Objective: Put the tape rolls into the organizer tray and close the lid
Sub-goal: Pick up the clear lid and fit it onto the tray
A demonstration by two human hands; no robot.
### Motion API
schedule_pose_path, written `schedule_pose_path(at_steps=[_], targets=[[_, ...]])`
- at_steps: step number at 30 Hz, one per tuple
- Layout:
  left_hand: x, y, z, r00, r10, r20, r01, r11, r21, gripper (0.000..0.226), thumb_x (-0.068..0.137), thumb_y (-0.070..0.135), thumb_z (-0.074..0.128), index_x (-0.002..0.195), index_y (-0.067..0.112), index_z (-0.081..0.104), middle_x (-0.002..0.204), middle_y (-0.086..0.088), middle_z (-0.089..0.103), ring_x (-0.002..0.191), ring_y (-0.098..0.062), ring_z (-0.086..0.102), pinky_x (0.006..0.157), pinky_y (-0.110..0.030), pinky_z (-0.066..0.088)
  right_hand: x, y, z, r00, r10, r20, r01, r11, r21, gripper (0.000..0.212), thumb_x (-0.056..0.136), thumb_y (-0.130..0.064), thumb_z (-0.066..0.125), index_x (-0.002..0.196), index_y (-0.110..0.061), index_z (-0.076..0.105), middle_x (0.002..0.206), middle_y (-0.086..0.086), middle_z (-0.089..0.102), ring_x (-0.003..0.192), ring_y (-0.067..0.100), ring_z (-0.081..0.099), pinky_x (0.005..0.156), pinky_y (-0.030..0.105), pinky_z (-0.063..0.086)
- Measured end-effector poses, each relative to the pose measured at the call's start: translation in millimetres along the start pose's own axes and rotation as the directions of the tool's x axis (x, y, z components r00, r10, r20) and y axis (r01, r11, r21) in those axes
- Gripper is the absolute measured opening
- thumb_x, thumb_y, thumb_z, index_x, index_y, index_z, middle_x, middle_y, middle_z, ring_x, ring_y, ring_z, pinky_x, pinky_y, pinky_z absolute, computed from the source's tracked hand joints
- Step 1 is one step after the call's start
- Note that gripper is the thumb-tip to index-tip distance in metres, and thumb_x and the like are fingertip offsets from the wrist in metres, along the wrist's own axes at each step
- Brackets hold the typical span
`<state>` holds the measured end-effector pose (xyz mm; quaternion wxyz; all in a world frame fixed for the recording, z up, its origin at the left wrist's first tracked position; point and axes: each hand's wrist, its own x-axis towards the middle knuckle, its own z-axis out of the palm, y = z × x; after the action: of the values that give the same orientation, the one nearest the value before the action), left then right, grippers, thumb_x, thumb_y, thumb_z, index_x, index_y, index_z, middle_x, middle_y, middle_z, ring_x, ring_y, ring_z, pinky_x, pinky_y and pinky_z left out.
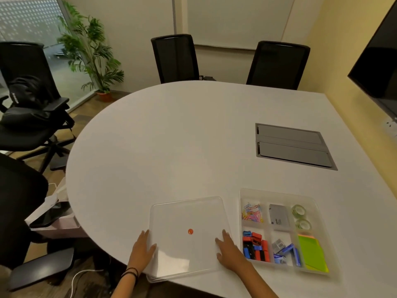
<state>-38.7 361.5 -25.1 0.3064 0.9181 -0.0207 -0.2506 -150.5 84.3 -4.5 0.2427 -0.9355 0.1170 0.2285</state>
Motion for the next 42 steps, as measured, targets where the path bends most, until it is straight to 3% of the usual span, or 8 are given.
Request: schedule_pose_path(at_steps=[7,11,15,17,20,28,38,42], targets=[[13,14,-19,0.976,-0.211,0.059,0.208,0.805,-0.556,0.055,0.092,0.013,0.058,0.141,0.001,0.033,0.142,-0.018,0.041,0.127,-0.034,0.043,0.102,-0.043,0.040,12,0,-5,0.997,0.014,0.072,-0.012,0.999,-0.031,0.062,0.095,-0.021,0.046,0.147,-0.011,0.013,0.157,0.019,-0.014,0.147,0.031,-0.005,0.121,0.042,0.014],[24,10,-23,0.949,-0.266,0.168,0.313,0.740,-0.596,0.037,0.092,0.013,0.058,0.123,-0.006,0.052,0.092,-0.010,0.054,0.084,-0.023,0.050,0.071,-0.031,0.046,12,6,-6,0.996,0.007,0.090,-0.006,1.000,-0.015,0.064,0.095,-0.021,0.047,0.147,-0.012,0.011,0.157,0.016,-0.015,0.147,0.028,-0.006,0.121,0.038,0.011],[31,20,-20,0.952,-0.237,0.192,0.299,0.852,-0.430,0.020,0.090,0.024,0.062,0.082,0.008,0.070,0.066,-0.002,0.050,0.056,-0.018,0.044,0.056,-0.030,0.041,13,8,-5,0.995,0.014,0.099,-0.015,1.000,0.005,0.065,0.095,-0.020,0.047,0.147,-0.013,0.009,0.157,0.014,-0.016,0.147,0.026,-0.008,0.121,0.037,0.010],[33,25,-14,0.958,-0.248,0.142,0.283,0.893,-0.349,0.021,0.089,0.024,0.063,0.097,0.005,0.066,0.098,-0.011,0.053,0.086,-0.032,0.061,0.083,-0.041,0.050,13,9,-5,0.995,0.017,0.101,-0.020,0.999,0.026,0.065,0.095,-0.019,0.047,0.147,-0.013,0.010,0.157,0.013,-0.016,0.147,0.026,-0.007,0.121,0.036,0.010],[31,27,-5,0.942,-0.335,-0.004,0.323,0.913,-0.248,0.055,0.087,0.021,0.066,0.131,0.000,0.041,0.135,-0.023,0.034,0.122,-0.043,0.043,0.105,-0.045,0.039,11,9,-6,0.997,0.037,0.073,-0.046,0.992,0.120,0.064,0.094,-0.018,0.049,0.147,-0.013,0.014,0.158,0.011,-0.013,0.147,0.024,-0.001,0.120,0.033,0.013],[24,28,-3,0.943,-0.333,-0.015,0.316,0.908,-0.275,0.057,0.088,0.016,0.063,0.135,0.000,0.035,0.140,-0.025,0.031,0.126,-0.041,0.037,0.107,-0.046,0.034,14,-5,-7,0.909,0.368,-0.195,-0.253,0.860,0.442,0.050,0.090,-0.006,0.048,0.138,-0.006,0.034,0.143,0.022,0.034,0.129,0.033,0.040,0.105,0.035,0.041],[17,26,-18,0.943,-0.333,0.005,0.331,0.935,-0.129,0.053,0.095,0.026,0.052,0.138,0.000,0.036,0.146,-0.017,0.035,0.135,-0.031,0.032,0.111,-0.036,0.028,36,-6,-33,0.860,0.511,0.004,-0.376,0.627,0.683,0.049,0.085,-0.006,0.055,0.131,0.003,0.038,0.130,0.019,0.050,0.116,0.033,0.051,0.085,0.033,0.045],[17,22,-20,0.944,-0.330,-0.004,0.328,0.937,-0.120,0.055,0.096,0.030,0.051,0.140,0.001,0.035,0.148,-0.016,0.034,0.135,-0.030,0.035,0.112,-0.035,0.026,37,-8,-30,0.859,0.511,-0.012,-0.352,0.608,0.712,0.011,0.081,0.003,0.054,0.091,0.000,0.058,0.090,0.012,0.054,0.081,0.025,0.055,0.071,0.028,0.037]])
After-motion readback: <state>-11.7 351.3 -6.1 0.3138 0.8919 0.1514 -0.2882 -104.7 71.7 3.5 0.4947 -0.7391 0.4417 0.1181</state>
